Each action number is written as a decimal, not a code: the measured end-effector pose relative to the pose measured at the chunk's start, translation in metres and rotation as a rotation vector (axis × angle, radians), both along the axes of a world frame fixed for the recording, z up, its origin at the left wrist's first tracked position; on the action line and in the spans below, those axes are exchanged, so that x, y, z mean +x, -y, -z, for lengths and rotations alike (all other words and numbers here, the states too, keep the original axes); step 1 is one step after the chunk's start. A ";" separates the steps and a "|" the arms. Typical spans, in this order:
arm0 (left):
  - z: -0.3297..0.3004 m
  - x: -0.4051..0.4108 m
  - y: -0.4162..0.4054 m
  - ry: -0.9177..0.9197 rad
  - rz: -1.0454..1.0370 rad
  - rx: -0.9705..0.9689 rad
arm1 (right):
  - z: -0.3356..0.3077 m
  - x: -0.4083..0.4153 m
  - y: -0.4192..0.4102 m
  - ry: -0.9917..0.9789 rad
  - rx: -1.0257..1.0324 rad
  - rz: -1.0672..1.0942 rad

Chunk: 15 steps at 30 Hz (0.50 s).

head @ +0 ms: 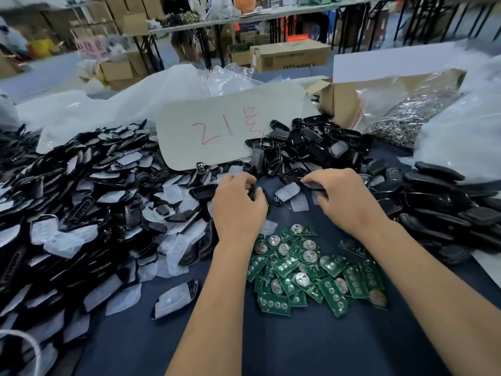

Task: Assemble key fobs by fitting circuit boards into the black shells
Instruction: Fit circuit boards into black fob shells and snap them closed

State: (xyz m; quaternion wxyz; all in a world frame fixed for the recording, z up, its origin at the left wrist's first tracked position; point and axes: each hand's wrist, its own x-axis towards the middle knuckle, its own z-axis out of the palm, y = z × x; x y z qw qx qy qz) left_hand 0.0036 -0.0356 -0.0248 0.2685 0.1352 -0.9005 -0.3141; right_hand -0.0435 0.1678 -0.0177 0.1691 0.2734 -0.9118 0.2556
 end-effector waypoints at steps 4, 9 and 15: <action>-0.007 -0.001 -0.003 -0.133 0.073 0.071 | 0.000 0.007 -0.006 -0.081 -0.191 0.145; -0.016 -0.004 -0.018 -0.047 0.337 0.747 | -0.009 0.022 0.024 0.434 -1.264 0.171; -0.015 -0.002 -0.034 -0.007 0.479 1.160 | -0.001 0.038 0.042 0.686 -1.473 0.060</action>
